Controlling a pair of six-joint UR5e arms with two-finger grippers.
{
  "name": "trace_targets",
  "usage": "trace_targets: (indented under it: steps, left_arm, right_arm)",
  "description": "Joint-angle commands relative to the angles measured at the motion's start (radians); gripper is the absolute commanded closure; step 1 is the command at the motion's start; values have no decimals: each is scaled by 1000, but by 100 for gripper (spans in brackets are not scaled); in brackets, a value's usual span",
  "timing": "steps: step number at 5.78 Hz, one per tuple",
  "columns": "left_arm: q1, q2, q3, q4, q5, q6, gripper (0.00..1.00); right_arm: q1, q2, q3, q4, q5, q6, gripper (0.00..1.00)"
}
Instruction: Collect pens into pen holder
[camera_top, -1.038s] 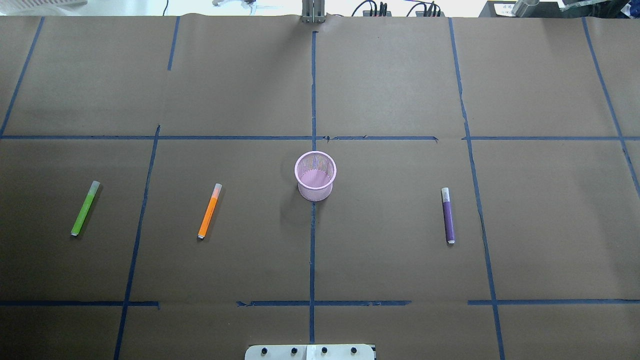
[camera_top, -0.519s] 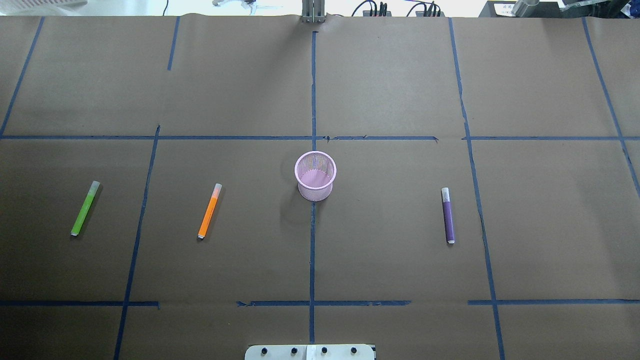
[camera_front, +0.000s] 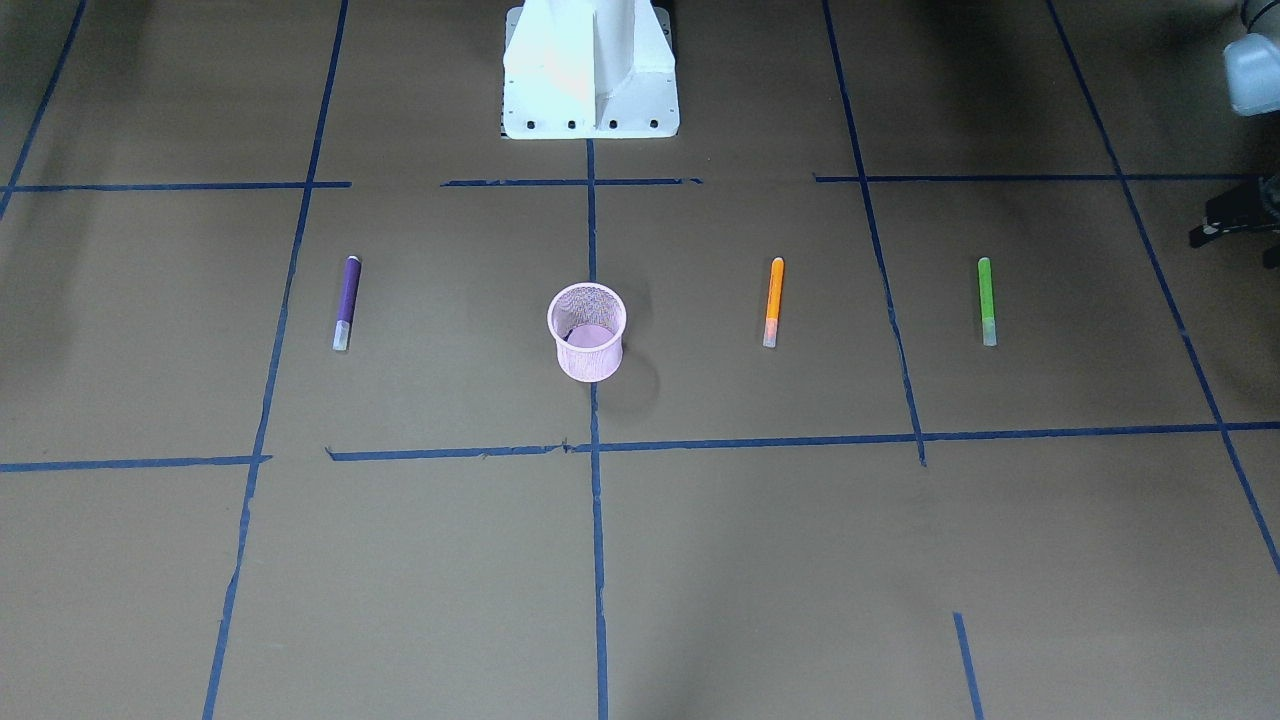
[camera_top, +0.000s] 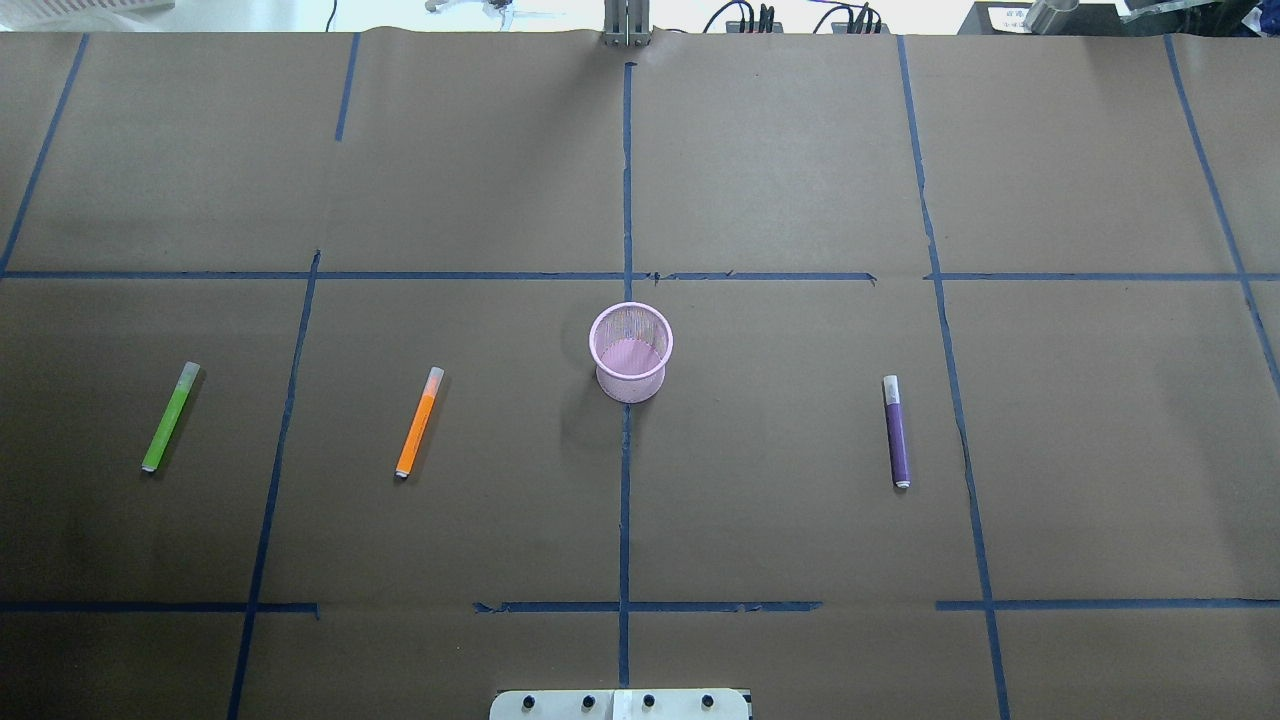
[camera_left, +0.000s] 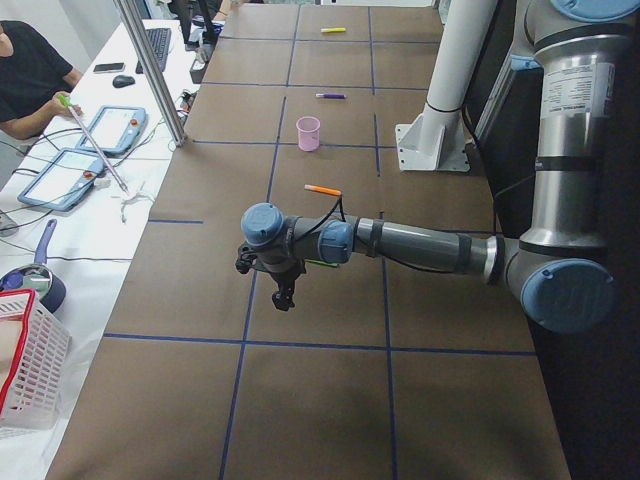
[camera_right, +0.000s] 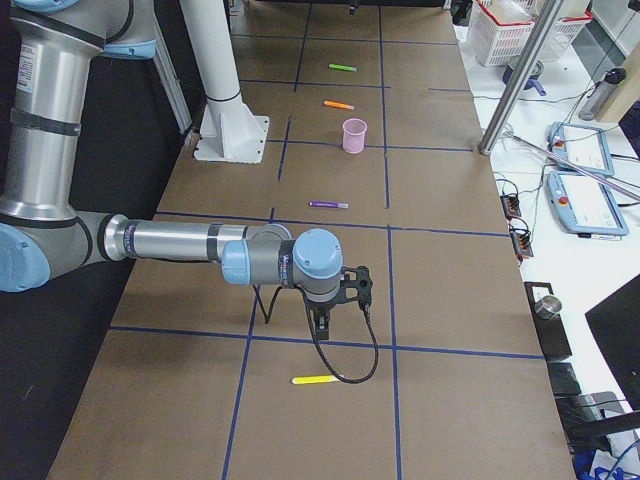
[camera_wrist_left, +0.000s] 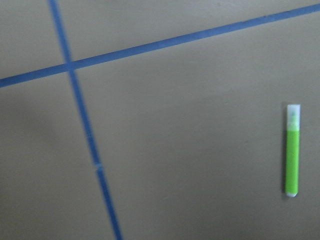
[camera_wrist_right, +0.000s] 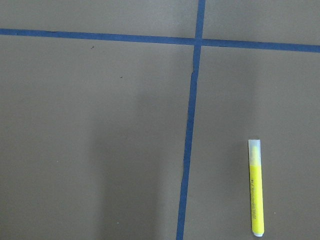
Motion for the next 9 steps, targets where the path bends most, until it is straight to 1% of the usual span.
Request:
trace_targets:
  steps: [1, 2, 4, 5, 7, 8, 9]
  left_arm:
    - [206, -49, 13, -128, 29, -277, 0]
    - [304, -90, 13, -136, 115, -385, 0]
    - [353, -167, 88, -135, 115, -422, 0]
    - [371, -183, 119, -136, 115, -424, 7]
    - [396, -192, 140, -135, 118, -420, 21]
    - [407, -213, 168, -135, 117, -420, 31]
    - [408, -216, 174, -135, 118, -417, 43]
  right_arm:
    - [-1, -5, 9, 0, 6, 3, 0]
    - [-1, -4, 11, 1, 18, 3, 0]
    - [-1, -4, 11, 1, 33, 3, 0]
    - [-1, -4, 11, 1, 33, 3, 0]
    - [-1, -4, 11, 1, 33, 3, 0]
    - [-1, -4, 9, 1, 33, 3, 0]
    - [-1, -4, 11, 1, 33, 3, 0]
